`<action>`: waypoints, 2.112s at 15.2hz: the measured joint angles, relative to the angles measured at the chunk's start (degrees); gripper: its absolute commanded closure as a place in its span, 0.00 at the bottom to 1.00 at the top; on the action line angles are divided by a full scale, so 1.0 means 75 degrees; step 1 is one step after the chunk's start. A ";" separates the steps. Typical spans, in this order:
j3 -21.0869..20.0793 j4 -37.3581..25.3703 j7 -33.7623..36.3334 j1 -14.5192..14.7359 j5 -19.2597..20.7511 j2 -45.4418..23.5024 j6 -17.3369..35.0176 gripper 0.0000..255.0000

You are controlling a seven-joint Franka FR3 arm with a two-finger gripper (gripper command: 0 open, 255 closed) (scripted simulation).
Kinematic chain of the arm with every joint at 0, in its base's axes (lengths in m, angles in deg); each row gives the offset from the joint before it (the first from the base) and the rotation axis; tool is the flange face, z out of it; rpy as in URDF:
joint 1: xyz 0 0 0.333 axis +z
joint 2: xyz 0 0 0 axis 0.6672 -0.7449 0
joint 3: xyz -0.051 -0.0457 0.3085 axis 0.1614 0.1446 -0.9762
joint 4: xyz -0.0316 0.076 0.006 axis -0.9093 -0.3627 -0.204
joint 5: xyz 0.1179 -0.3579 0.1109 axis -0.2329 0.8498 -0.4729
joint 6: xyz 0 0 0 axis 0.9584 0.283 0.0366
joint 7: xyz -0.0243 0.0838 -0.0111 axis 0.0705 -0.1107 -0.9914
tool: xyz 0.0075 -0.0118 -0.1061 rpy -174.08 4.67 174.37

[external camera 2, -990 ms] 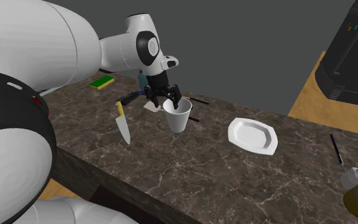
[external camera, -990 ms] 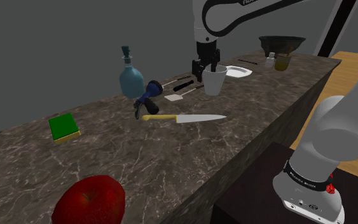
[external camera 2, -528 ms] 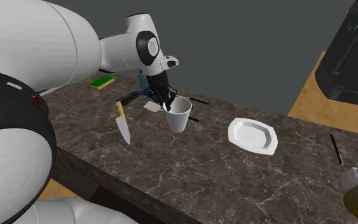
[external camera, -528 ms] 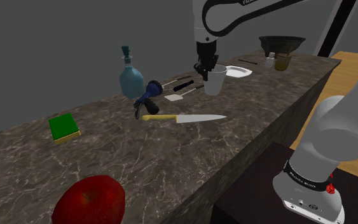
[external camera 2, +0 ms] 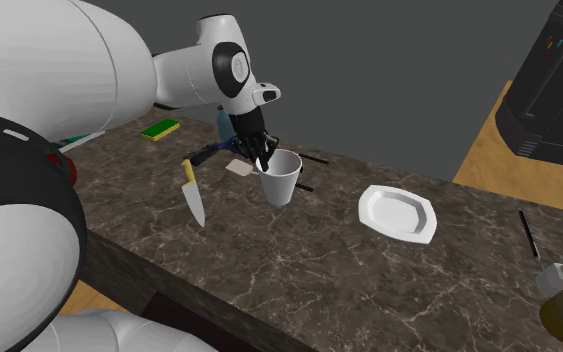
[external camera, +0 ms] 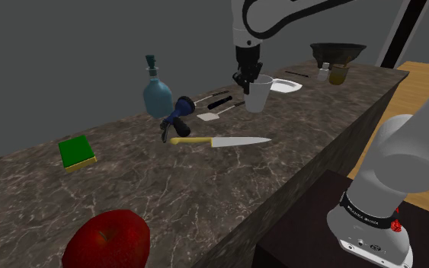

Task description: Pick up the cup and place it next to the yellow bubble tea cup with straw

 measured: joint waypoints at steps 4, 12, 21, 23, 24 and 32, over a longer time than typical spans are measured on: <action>-0.0008 -0.0400 -0.0078 0.0003 -0.0027 -0.0004 -0.0388 1.00; -0.0027 -0.1239 -0.0235 0.0006 -0.0069 -0.0014 -0.1203 1.00; -0.0056 -0.2325 -0.0398 0.0002 -0.0090 -0.0185 -0.2104 1.00; -0.0057 -0.2561 -0.0440 -0.0003 -0.0089 -0.0232 -0.2290 1.00; -0.0062 -0.2709 -0.0462 -0.0004 -0.0091 -0.0244 -0.2422 1.00; -0.0102 -0.3802 -0.0588 -0.0009 -0.0078 -0.0547 -0.3205 1.00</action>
